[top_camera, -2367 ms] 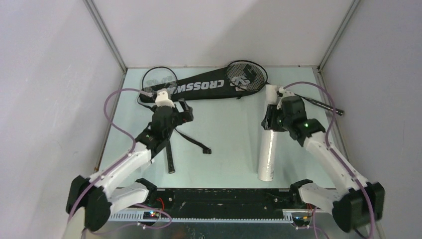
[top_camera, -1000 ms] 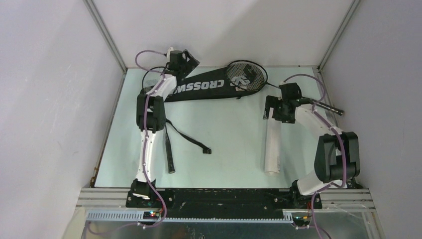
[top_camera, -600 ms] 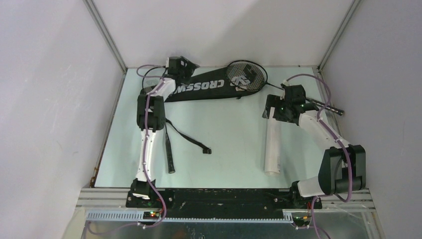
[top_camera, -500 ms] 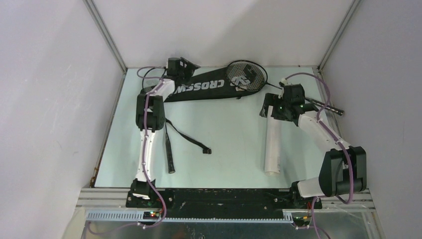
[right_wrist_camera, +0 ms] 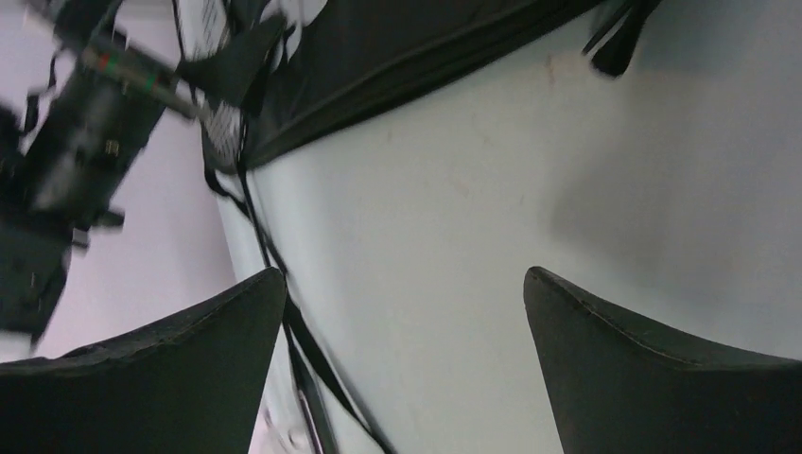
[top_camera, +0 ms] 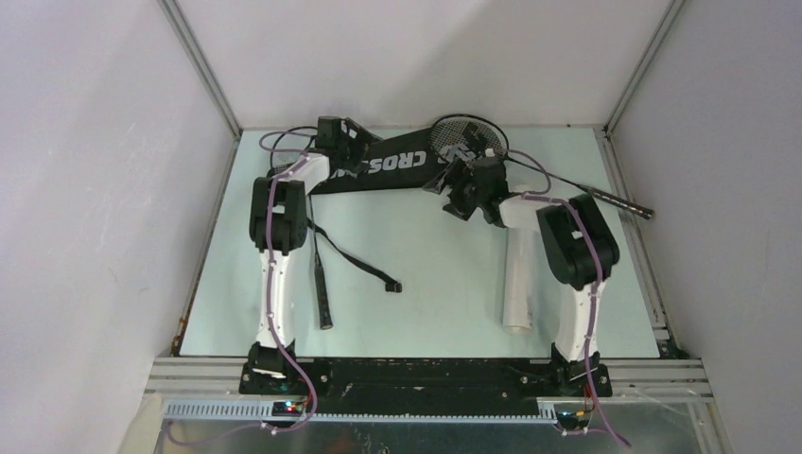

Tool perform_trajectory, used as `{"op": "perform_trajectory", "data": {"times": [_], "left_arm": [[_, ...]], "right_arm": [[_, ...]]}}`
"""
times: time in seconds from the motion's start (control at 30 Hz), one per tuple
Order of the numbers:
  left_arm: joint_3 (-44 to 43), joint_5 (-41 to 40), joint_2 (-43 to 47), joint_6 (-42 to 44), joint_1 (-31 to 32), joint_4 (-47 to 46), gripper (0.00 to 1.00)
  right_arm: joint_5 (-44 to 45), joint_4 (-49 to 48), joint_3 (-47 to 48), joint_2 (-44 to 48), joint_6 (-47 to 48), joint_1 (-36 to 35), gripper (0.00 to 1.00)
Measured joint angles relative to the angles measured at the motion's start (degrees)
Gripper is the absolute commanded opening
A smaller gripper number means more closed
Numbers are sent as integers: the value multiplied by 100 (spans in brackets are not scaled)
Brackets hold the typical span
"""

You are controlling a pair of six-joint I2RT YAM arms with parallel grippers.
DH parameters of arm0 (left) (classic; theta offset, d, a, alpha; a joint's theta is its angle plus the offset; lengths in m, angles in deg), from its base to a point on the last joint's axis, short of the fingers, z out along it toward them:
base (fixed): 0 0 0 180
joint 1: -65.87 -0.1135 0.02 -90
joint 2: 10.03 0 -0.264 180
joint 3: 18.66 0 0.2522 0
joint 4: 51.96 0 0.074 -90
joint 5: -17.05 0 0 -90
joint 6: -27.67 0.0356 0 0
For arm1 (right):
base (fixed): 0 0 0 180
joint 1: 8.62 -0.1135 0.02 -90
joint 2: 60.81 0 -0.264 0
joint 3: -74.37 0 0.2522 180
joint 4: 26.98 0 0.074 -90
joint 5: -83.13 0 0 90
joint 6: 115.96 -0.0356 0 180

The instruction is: Pack up the badminton gear

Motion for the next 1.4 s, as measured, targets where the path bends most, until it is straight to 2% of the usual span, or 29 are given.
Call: {"op": "perform_trajectory", "data": {"times": [0.17, 0.37, 0.53, 0.67, 0.83, 0.97, 1.03, 1.07, 1.1, 1.13, 1.2, 1.4], "left_arm": [[7, 52, 37, 146, 0, 140, 100], [-90, 120, 66, 588, 0, 424, 100], [-74, -157, 363, 1292, 7, 1128, 100], [284, -581, 1121, 1812, 7, 1578, 100], [1014, -1027, 2555, 2310, -4, 1565, 100], [1565, -1296, 3416, 2599, -28, 1338, 100], [1823, -1473, 3635, 2728, -42, 1276, 100], [1934, -1547, 3689, 2782, -50, 1270, 100], [2046, -1611, 3711, 2830, -61, 1266, 100], [2159, -1676, 3718, 2870, -72, 1263, 100], [2391, -1786, 3718, 2933, -92, 1281, 100], [2667, -1941, 3766, 3119, -140, 1443, 100]], "right_arm": [[525, -258, 922, -1117, -979, -101, 100], [831, -433, 2098, -1978, -2017, -42, 99], [1075, -627, 2068, -2179, -2835, -39, 99], [1508, -748, 1985, -2157, -3191, -140, 98], [2133, -879, 2291, -2422, -3681, -326, 92], [2730, -1244, 2623, -2798, -3823, -498, 79], [2983, -1401, 2719, -2924, -3812, -549, 68], [3051, -1416, 2763, -2966, -3799, -568, 53], [3150, -1408, 2835, -3018, -3790, -595, 43], [3209, -1397, 2876, -3051, -3746, -603, 19], [3309, -1399, 2911, -3108, -3716, -608, 1], [3169, -1519, 2986, -3213, -3340, -557, 0]]}}
